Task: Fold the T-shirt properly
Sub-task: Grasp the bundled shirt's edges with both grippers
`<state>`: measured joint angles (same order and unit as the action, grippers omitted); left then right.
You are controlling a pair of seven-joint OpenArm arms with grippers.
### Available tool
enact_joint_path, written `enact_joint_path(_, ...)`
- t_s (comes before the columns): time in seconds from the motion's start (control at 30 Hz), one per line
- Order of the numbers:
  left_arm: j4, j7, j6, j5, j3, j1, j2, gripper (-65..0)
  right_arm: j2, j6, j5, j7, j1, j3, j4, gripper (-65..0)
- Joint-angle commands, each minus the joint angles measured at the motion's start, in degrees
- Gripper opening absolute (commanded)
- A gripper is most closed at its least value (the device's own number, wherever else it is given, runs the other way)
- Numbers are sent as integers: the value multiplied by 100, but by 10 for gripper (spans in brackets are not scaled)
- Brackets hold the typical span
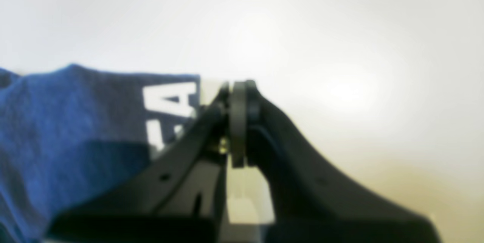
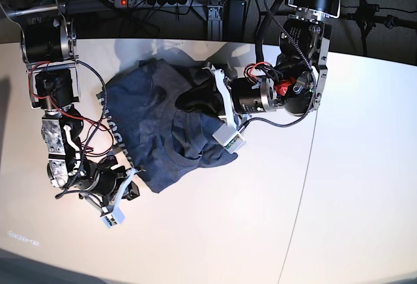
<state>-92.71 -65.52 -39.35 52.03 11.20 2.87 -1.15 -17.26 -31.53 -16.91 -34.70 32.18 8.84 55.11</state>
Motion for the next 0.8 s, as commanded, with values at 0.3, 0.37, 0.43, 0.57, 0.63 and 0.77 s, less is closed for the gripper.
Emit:
enact_joint_path(0.3,59,282,-65,-68,229,216,328,-650,284,0,330,374,385,601,-66,-650)
enact_joint_path(0.37,59,431,-65,-170,385,308,404,-650,319,0,431,376,448,859,-87,-650)
enact_joint_path(0.43,59,800,-65,-437,597,319,413,-650,315,0,433,417,481,1099,-90,-650)
enact_joint_path(0.57,59,1473,-65,-1095,929,299,417,-650,315,2,673,411,494,1410,-90,-650)
enact_joint_path(0.63,61,1550,-65,-1373,975,302,415,-650,313,2,835,402,494,1471,-92,-650)
enact_joint_path(0.77,229,1626,-65,-1816,973,299,413,-650,264,2,898,291,492,1478,-149,-650)
